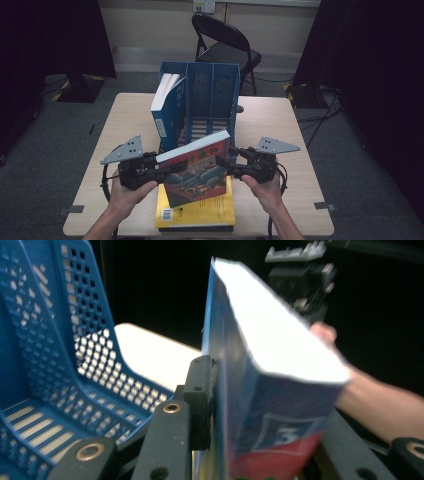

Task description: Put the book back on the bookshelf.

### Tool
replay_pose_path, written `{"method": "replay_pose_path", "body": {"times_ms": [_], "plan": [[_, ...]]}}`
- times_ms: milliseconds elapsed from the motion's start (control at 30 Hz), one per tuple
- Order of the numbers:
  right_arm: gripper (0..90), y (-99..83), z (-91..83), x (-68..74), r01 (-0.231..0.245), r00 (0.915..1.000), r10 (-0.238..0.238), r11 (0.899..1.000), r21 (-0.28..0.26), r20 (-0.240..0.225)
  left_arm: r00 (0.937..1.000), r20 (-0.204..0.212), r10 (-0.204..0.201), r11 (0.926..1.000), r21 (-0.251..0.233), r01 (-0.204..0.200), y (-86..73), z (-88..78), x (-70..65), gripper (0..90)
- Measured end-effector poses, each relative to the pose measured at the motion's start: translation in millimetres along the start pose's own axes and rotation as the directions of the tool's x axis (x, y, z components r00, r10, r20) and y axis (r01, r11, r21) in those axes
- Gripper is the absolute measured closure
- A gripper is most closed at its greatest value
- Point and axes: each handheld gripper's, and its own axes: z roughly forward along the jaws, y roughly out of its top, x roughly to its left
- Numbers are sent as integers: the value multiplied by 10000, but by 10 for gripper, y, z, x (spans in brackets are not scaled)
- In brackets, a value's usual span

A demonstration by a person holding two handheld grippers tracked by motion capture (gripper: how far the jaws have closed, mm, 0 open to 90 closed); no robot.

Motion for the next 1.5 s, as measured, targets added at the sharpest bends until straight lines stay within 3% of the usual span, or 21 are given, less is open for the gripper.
{"method": "replay_pose_path", "body": {"times_ms": [100,133,167,233,300,367,433,500,567,700,800,1100,1300,1500], "plan": [[508,1,-10,-1,-1,10000,1,10000,2,-64,9998,-54,-169,9997,156,170,-82,113,8,688],[515,5,-18,2,6,10000,-6,10000,45,-63,9997,-248,20,9988,485,-8,-117,192,-3,688],[515,5,-18,2,6,10000,-6,10000,45,-63,9997,-248,20,9988,485,-8,-117,192,-3,686],[517,2,-19,-3,-22,10000,22,10000,33,-55,9994,-334,-66,9999,139,70,-142,218,-4,692],[518,3,-21,-6,-41,10000,41,10000,65,-33,9994,-341,-106,9998,176,112,-134,224,13,689],[520,1,-18,-6,-32,10000,32,10000,70,-5,9999,40,-162,9999,-47,163,-146,235,37,626],[520,3,-16,-5,-31,10000,31,10000,72,18,9999,-162,-12,10000,-49,11,-144,240,18,609],[519,3,-10,-4,-31,10000,30,10000,59,39,9995,-279,-115,9999,73,117,-142,229,8,634],[520,6,-5,-1,-82,10000,82,10000,49,1,9979,-647,-30,9999,158,41,-150,217,6,661],[525,8,2,-7,-85,10000,85,9999,58,35,9976,-688,-70,9999,-86,65,-216,249,8,685],[530,7,5,-15,-112,9999,112,9999,51,50,9964,-706,-466,9986,-287,446,-244,266,28,670],[530,11,13,-17,-83,9999,82,9999,95,96,9957,-847,-363,9993,-148,352,-231,267,37,725],[529,6,21,-30,-87,9999,86,9999,117,60,9966,-730,-386,9991,-190,373,-238,262,30,728],[487,-32,38,-39,-140,9999,137,9991,405,80,9945,-968,-398,9991,-181,382,-234,264,26,738]]}}
